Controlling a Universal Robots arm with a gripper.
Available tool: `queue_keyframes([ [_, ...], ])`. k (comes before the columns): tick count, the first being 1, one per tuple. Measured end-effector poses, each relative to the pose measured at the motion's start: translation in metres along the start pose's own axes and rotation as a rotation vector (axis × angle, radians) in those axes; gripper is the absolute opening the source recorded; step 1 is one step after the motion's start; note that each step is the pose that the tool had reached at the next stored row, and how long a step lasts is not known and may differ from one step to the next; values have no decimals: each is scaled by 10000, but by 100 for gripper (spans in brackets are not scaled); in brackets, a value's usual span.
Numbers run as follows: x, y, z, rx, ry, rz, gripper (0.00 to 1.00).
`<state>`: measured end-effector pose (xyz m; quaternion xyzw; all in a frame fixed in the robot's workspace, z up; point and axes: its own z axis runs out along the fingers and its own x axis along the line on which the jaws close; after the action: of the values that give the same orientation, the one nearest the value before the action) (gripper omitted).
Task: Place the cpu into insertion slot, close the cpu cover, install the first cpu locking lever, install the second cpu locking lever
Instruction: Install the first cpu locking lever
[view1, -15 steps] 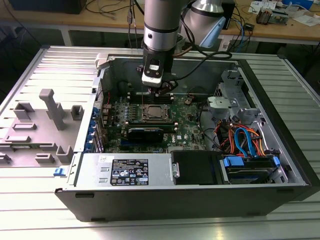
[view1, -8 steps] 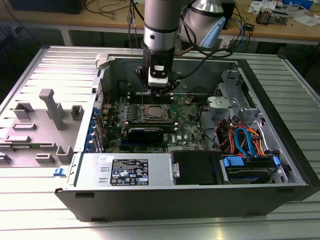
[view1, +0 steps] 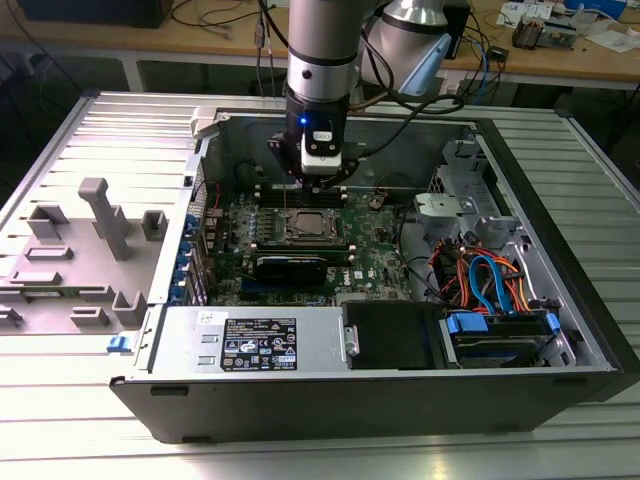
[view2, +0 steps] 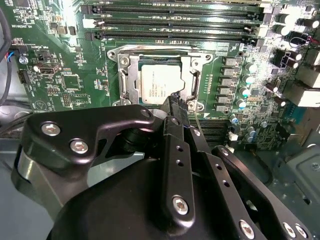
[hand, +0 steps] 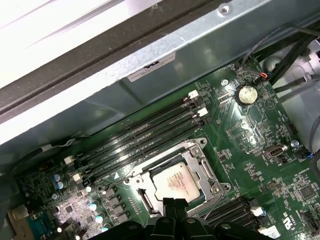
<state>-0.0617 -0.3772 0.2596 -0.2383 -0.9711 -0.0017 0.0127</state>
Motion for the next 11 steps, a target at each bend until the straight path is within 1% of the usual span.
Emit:
queue_keyframes([
  [8, 1, 0, 0, 0, 0, -23, 11],
  [10, 5, -2, 0, 3, 0, -120, 11],
  [11, 10, -5, 0, 6, -1, -254, 11],
])
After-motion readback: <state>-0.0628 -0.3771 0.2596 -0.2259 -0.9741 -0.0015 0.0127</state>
